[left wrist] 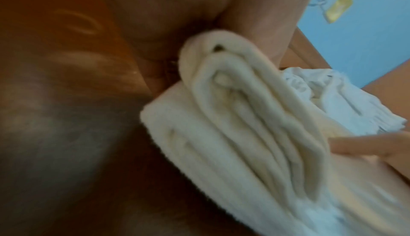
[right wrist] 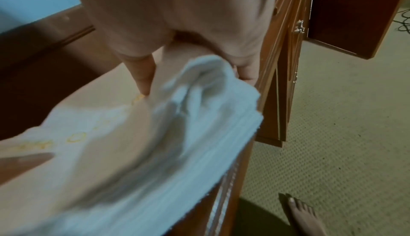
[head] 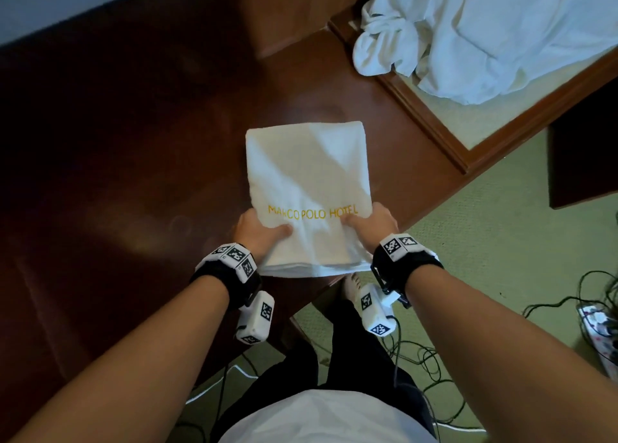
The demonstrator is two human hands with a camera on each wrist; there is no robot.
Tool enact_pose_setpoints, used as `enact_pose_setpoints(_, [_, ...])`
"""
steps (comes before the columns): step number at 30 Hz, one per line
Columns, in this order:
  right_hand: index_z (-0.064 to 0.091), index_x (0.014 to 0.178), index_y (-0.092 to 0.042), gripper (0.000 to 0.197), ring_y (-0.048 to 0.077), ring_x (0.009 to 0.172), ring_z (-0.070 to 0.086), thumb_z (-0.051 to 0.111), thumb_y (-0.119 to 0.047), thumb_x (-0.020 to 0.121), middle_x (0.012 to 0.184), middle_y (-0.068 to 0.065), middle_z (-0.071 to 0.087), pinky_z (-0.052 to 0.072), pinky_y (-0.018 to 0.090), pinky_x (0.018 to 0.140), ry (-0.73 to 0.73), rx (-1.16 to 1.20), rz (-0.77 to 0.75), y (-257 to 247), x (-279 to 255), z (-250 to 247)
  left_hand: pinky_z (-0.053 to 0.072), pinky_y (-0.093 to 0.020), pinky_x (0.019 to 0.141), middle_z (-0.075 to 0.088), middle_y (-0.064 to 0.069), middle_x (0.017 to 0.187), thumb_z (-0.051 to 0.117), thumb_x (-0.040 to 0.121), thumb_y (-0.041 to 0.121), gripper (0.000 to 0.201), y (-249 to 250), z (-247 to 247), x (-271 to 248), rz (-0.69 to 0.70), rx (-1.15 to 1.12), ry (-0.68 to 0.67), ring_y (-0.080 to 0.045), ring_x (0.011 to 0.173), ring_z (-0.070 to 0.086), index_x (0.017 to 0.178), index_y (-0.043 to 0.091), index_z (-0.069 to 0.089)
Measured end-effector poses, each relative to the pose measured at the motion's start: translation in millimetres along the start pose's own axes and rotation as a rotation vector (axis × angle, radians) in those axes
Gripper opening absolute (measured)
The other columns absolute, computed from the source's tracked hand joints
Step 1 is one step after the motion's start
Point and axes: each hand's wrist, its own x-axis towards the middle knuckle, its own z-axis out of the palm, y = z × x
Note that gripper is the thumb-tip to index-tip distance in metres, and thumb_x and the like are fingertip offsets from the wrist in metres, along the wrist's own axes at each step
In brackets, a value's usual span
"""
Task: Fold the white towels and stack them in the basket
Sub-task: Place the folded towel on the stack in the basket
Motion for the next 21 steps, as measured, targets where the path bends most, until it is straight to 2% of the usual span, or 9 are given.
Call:
enact_pose_setpoints(3, [0.055, 0.111, -0.013, 0.040, 0.030, 0.098, 0.058, 0.070, -0.037, 0.082, 0.111, 0.008, 0.060, 0.047, 0.035, 0.084, 0.060, 0.034, -0.023, -19, -8, -23, 0.050, -0.034, 0.086, 0.068, -0.011, 0.117, 0.073, 0.053, 0.046, 0.074, 39, -2, -13, 0.111, 0.043, 0.062, -0.029, 0.110, 0.063, 0.113, 0.005, 0.063])
enact_pose_setpoints(5, [0.054, 0.105, -0.015, 0.035, 0.028, 0.088, 0.055, 0.068, -0.039, 0.083, 0.100, 0.003, 0.056, 0.044, 0.033, 0.078, 0.100, 0.021, -0.066, -31, -11, -48, 0.048, -0.031, 0.080, 0.069, -0.006, 0.110, 0.074, 0.054, 0.043, 0.062, 68, -3, -19, 0.194, 0.049, 0.070, -0.028, 0.104, 0.063, 0.105, 0.011, 0.063])
enact_pose_setpoints(7, [0.054, 0.102, -0.014, 0.034, 0.027, 0.085, 0.055, 0.068, -0.039, 0.083, 0.096, 0.001, 0.056, 0.043, 0.032, 0.074, 0.143, 0.042, -0.113, -39, -13, -79, 0.046, -0.029, 0.077, 0.068, -0.001, 0.102, 0.083, 0.064, 0.036, 0.042, 99, -3, -24, 0.267, 0.054, 0.077, -0.024, 0.097, 0.063, 0.095, 0.017, 0.061])
enact_pose_setpoints(11, [0.059, 0.105, -0.016, 0.036, 0.028, 0.090, 0.060, 0.069, -0.039, 0.080, 0.099, 0.002, 0.062, 0.047, 0.033, 0.077, 0.223, 0.129, -0.169, -43, -8, -147, 0.044, -0.026, 0.074, 0.066, 0.002, 0.097, 0.085, 0.072, 0.028, 0.035, 169, 13, -34, 0.408, 0.038, 0.086, -0.020, 0.091, 0.062, 0.094, 0.019, 0.059])
enact_pose_setpoints(13, [0.062, 0.110, -0.017, 0.039, 0.029, 0.096, 0.063, 0.070, -0.039, 0.080, 0.099, 0.003, 0.064, 0.050, 0.033, 0.082, 0.285, 0.169, -0.198, -40, -1, -184, 0.045, -0.027, 0.077, 0.069, 0.000, 0.100, 0.083, 0.075, 0.028, 0.032, 208, 30, -38, 0.478, 0.030, 0.098, -0.019, 0.092, 0.062, 0.096, 0.019, 0.061])
enact_pose_setpoints(16, [0.062, 0.109, -0.015, 0.038, 0.030, 0.102, 0.063, 0.072, -0.038, 0.081, 0.106, 0.009, 0.068, 0.047, 0.031, 0.083, 0.390, 0.198, -0.245, -31, 15, -248, 0.047, -0.027, 0.082, 0.072, -0.004, 0.105, 0.082, 0.078, 0.028, 0.029, 271, 66, -41, 0.603, 0.024, 0.102, -0.020, 0.095, 0.065, 0.098, 0.018, 0.064])
enact_pose_setpoints(19, [0.061, 0.104, -0.014, 0.037, 0.032, 0.102, 0.063, 0.073, -0.040, 0.080, 0.106, 0.011, 0.069, 0.050, 0.036, 0.086, 0.462, 0.219, -0.255, -12, 39, -321, 0.053, -0.033, 0.085, 0.074, -0.004, 0.103, 0.079, 0.073, 0.043, 0.043, 336, 117, -43, 0.687, 0.008, 0.072, -0.021, 0.096, 0.068, 0.104, 0.015, 0.070])
enact_pose_setpoints(21, [0.059, 0.099, -0.015, 0.037, 0.033, 0.100, 0.063, 0.073, -0.042, 0.078, 0.102, 0.010, 0.068, 0.051, 0.039, 0.085, 0.506, 0.227, -0.253, 3, 56, -372, 0.056, -0.033, 0.083, 0.075, 0.004, 0.096, 0.071, 0.064, 0.054, 0.054, 379, 155, -46, 0.730, -0.031, 0.037, -0.015, 0.091, 0.070, 0.104, 0.017, 0.072])
